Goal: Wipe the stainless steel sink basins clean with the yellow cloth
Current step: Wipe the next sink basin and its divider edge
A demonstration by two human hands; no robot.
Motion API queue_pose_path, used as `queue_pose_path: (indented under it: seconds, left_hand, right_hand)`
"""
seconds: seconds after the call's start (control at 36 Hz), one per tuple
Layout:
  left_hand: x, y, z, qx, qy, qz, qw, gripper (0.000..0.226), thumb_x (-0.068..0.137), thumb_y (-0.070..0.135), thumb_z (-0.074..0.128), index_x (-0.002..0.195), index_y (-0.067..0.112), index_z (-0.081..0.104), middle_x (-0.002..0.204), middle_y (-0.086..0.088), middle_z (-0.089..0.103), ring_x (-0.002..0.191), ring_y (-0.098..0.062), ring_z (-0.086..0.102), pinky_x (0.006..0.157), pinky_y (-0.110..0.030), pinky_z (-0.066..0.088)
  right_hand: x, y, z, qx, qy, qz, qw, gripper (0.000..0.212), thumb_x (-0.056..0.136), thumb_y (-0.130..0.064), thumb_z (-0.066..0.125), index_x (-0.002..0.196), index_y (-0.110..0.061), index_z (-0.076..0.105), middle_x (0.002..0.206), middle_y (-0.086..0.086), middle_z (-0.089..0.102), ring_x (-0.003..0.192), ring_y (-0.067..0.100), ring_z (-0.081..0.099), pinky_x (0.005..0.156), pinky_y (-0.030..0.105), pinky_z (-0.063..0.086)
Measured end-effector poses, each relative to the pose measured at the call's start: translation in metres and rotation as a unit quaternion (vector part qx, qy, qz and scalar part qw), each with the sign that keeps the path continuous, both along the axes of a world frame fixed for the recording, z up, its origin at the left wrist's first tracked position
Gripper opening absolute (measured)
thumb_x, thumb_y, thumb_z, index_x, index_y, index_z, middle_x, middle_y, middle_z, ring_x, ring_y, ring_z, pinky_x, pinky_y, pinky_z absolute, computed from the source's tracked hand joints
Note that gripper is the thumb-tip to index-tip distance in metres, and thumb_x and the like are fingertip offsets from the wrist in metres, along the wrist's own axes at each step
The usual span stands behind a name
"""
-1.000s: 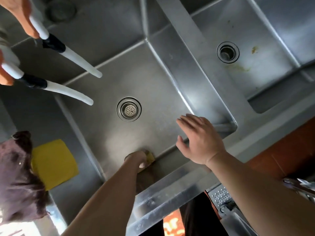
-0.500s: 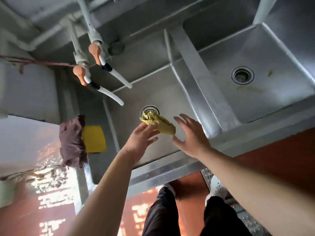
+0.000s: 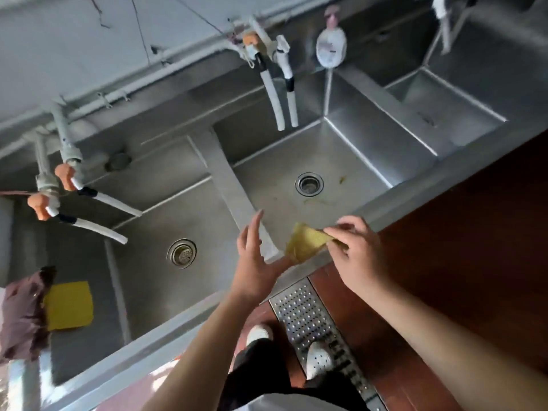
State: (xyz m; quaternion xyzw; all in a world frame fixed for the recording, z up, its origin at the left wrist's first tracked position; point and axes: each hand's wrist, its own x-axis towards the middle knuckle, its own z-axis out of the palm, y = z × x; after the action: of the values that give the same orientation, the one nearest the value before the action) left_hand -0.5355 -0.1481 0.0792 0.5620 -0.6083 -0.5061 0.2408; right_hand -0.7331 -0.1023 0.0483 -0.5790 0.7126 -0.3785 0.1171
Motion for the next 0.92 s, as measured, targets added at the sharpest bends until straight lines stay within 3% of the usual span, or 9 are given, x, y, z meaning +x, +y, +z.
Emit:
queue_pose_path:
  seconds: [0.08, 0.17, 0.22, 0.33, 0.39, 0.44, 0.56, 0.72, 0.92]
  left_hand:
    - [-0.031, -0.007, 0.001, -0.114, -0.082, -0.140, 0.980, 0.083, 0.075, 0.031, 0.084, 0.141, 0.049, 0.037, 0.158, 0.004, 0.019, 0.145, -0.018, 0.024, 0.117, -0.041, 0.029]
    - [-0.063, -0.022, -0.003, -0.153, -0.167, -0.222, 0.948, 0.076, 0.074, 0.047, 0.080, 0.140, 0.048, 0.042, 0.157, 0.010, 0.025, 0.142, -0.017, 0.024, 0.117, -0.042, 0.023]
    - [-0.083, -0.036, -0.008, -0.128, -0.161, -0.237, 0.949, 0.068, 0.073, 0.044, 0.082, 0.134, 0.045, 0.052, 0.152, 0.010, 0.036, 0.139, -0.017, 0.031, 0.115, -0.043, 0.026]
    - [-0.117, -0.074, -0.026, -0.038, -0.048, -0.237, 0.970, 0.041, 0.072, 0.027, 0.081, 0.112, 0.030, 0.070, 0.117, 0.009, 0.062, 0.105, -0.005, 0.058, 0.096, -0.030, 0.047]
    - [-0.133, -0.096, -0.036, -0.006, -0.033, -0.249, 0.968, 0.031, 0.074, 0.026, 0.075, 0.105, 0.025, 0.072, 0.090, 0.013, 0.066, 0.081, -0.003, 0.058, 0.079, -0.025, 0.048]
    - [-0.151, -0.117, -0.046, 0.025, -0.013, -0.254, 0.967, 0.022, 0.078, 0.017, 0.074, 0.100, 0.022, 0.072, 0.080, 0.011, 0.064, 0.072, -0.004, 0.054, 0.074, -0.025, 0.046]
    - [-0.184, -0.159, -0.057, 0.041, 0.020, -0.250, 0.967, 0.016, 0.082, 0.012, 0.074, 0.097, 0.018, 0.073, 0.075, 0.011, 0.063, 0.068, -0.001, 0.053, 0.069, -0.021, 0.045]
    - [-0.206, -0.207, -0.093, 0.079, 0.020, -0.162, 0.983, 0.022, 0.083, 0.018, 0.077, 0.105, 0.021, 0.076, 0.074, 0.016, 0.068, 0.065, 0.002, 0.056, 0.071, -0.024, 0.047]
    - [-0.217, -0.232, -0.103, 0.085, -0.019, -0.091, 0.992, 0.028, 0.084, 0.009, 0.072, 0.103, 0.029, 0.077, 0.084, 0.018, 0.072, 0.073, 0.011, 0.059, 0.073, -0.010, 0.045]
  right_hand:
    - [-0.032, -0.003, 0.010, 0.057, 0.087, 0.025, 0.994, 0.025, 0.071, -0.013, 0.069, 0.093, -0.019, 0.079, 0.092, 0.003, 0.067, 0.085, 0.033, 0.063, 0.080, 0.047, 0.049]
    - [-0.052, -0.014, 0.021, 0.141, 0.100, 0.080, 0.982, 0.024, 0.077, -0.012, 0.070, 0.098, -0.021, 0.077, 0.093, -0.001, 0.067, 0.091, 0.031, 0.062, 0.088, 0.047, 0.045]
    - [-0.065, -0.022, 0.026, 0.175, 0.069, 0.115, 0.975, 0.022, 0.084, -0.012, 0.065, 0.102, -0.020, 0.074, 0.097, -0.002, 0.065, 0.089, 0.029, 0.064, 0.087, 0.045, 0.049]
    - [-0.099, -0.043, 0.033, 0.222, 0.020, 0.103, 0.969, 0.021, 0.089, -0.016, 0.063, 0.106, -0.021, 0.073, 0.102, -0.002, 0.066, 0.092, 0.024, 0.066, 0.085, 0.041, 0.052]
    - [-0.122, -0.058, 0.035, 0.240, -0.010, 0.084, 0.967, 0.026, 0.089, -0.017, 0.064, 0.112, -0.024, 0.073, 0.107, -0.005, 0.070, 0.100, 0.017, 0.066, 0.092, 0.035, 0.051]
    - [-0.145, -0.078, 0.035, 0.268, -0.034, 0.074, 0.960, 0.025, 0.088, -0.018, 0.066, 0.110, -0.025, 0.074, 0.106, -0.010, 0.072, 0.100, 0.010, 0.066, 0.093, 0.028, 0.050]
    - [-0.185, -0.128, 0.019, 0.299, -0.053, 0.053, 0.951, 0.019, 0.085, -0.014, 0.071, 0.101, -0.021, 0.077, 0.099, -0.010, 0.069, 0.095, 0.008, 0.065, 0.087, 0.019, 0.046]
    - [-0.208, -0.189, -0.022, 0.250, 0.086, 0.067, 0.962, 0.018, 0.083, -0.016, 0.074, 0.099, -0.022, 0.078, 0.092, 0.000, 0.070, 0.094, 0.027, 0.060, 0.086, 0.046, 0.048]
    - [-0.213, -0.225, -0.058, 0.283, 0.003, 0.096, 0.954, 0.016, 0.082, -0.012, 0.067, 0.095, -0.018, 0.074, 0.092, -0.001, 0.072, 0.085, 0.023, 0.065, 0.083, 0.039, 0.052]
